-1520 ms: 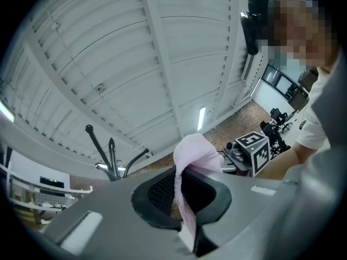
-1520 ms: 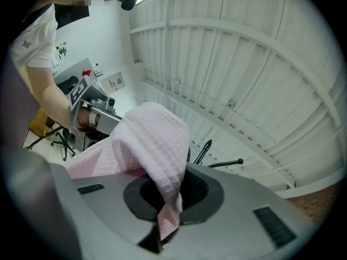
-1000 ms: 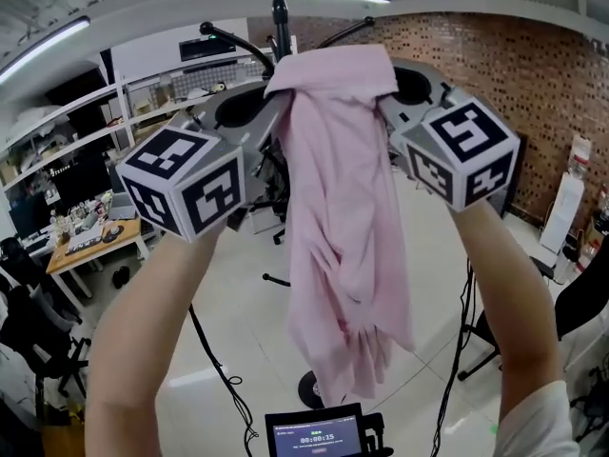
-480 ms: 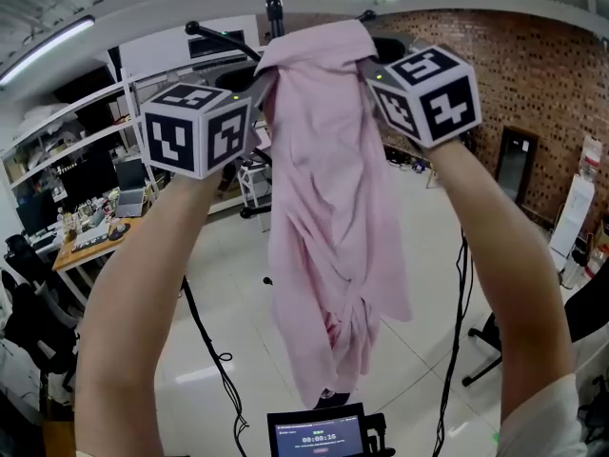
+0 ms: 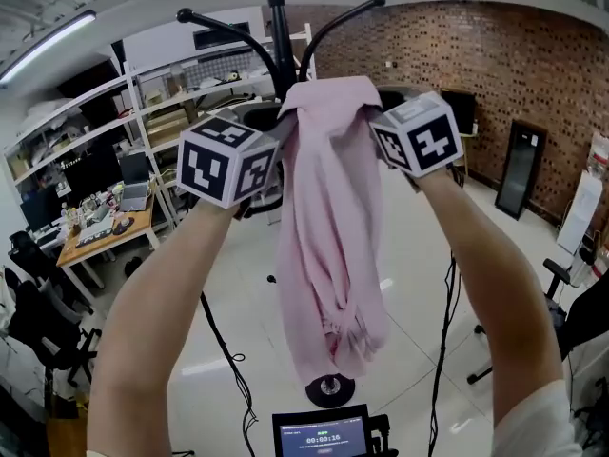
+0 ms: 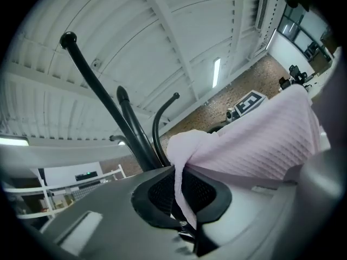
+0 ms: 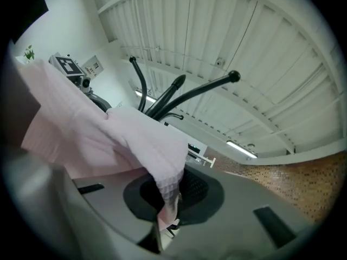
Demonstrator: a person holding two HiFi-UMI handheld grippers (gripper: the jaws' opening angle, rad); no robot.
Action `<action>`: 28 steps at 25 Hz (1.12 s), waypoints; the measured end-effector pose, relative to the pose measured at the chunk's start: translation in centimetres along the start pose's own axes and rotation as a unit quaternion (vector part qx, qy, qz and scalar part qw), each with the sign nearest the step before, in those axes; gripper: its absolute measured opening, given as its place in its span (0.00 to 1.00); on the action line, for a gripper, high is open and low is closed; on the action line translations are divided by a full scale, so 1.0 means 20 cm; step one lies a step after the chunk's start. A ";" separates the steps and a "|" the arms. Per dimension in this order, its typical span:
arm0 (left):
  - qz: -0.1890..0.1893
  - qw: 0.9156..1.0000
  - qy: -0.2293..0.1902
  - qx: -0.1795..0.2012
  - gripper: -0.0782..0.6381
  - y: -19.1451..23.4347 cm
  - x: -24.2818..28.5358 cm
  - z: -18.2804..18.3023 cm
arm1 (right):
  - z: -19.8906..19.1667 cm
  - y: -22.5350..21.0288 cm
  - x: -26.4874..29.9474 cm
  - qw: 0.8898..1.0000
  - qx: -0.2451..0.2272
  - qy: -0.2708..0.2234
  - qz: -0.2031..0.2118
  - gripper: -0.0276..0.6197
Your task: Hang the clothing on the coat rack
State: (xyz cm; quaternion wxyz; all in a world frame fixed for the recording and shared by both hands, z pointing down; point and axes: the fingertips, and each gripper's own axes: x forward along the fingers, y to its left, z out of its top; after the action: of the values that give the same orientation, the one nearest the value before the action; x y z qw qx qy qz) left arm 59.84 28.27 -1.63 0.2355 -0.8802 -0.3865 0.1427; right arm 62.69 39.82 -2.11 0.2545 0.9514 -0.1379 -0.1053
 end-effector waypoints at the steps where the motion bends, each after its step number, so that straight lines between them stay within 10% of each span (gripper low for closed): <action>1: -0.006 1.000 0.000 -0.001 0.12 -0.02 0.00 -0.02 | -0.03 0.01 0.00 1.000 0.002 0.002 0.003 0.06; 28: -0.042 0.996 -0.070 -0.022 0.14 -0.33 -0.25 -0.22 | -0.36 0.68 -0.36 0.995 0.038 -0.061 0.067 0.06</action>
State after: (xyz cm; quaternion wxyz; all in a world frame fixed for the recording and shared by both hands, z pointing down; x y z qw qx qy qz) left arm 54.36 27.18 5.94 0.1945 -0.8559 -0.4418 0.1858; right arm 54.92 34.00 11.94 0.2155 0.9409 -0.2206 -0.1402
